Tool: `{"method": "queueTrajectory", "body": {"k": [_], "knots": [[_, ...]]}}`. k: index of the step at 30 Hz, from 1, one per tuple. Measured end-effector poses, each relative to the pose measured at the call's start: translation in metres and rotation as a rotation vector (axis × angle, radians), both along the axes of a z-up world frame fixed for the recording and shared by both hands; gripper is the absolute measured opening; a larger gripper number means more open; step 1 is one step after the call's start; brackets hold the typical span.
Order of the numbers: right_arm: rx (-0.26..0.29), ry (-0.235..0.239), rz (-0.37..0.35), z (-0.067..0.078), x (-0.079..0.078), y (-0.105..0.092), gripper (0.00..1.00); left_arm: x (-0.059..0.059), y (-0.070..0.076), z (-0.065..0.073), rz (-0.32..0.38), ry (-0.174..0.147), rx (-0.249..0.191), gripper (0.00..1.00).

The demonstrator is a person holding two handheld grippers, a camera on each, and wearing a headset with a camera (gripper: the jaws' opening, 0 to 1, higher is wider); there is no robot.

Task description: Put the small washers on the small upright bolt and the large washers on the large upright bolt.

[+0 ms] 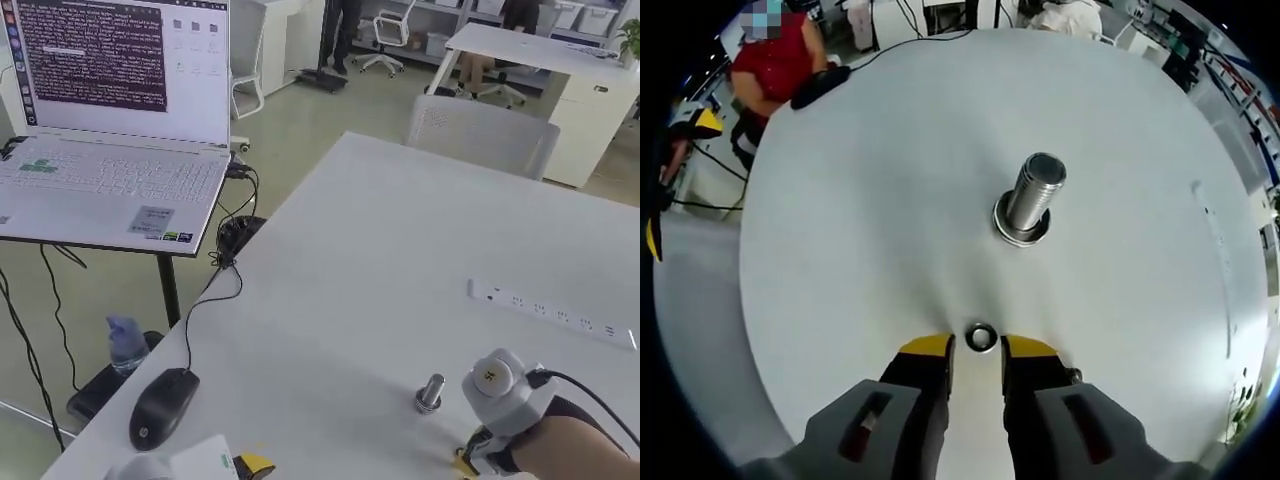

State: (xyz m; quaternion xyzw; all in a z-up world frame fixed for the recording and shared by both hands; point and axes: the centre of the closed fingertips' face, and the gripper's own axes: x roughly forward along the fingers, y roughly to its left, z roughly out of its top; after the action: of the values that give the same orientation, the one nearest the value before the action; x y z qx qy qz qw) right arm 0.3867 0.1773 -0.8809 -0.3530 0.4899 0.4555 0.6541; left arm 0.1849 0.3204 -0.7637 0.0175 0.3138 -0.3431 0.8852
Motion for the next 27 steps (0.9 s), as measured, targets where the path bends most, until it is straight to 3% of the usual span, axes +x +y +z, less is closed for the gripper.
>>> {"method": "queueTrajectory", "body": {"k": [13, 27], "knots": [[-0.032, -0.009, 0.013, -0.0009, -0.0003, 0.0007, 0.14, 0.0003, 0.0000, -0.0002, -0.010, -0.001, 0.016, 0.80], [-0.015, -0.008, 0.005, -0.0002, -0.0010, 0.0000, 0.13, -0.0018, 0.0049, 0.0009, -0.013, 0.004, 0.042, 0.78]]}}
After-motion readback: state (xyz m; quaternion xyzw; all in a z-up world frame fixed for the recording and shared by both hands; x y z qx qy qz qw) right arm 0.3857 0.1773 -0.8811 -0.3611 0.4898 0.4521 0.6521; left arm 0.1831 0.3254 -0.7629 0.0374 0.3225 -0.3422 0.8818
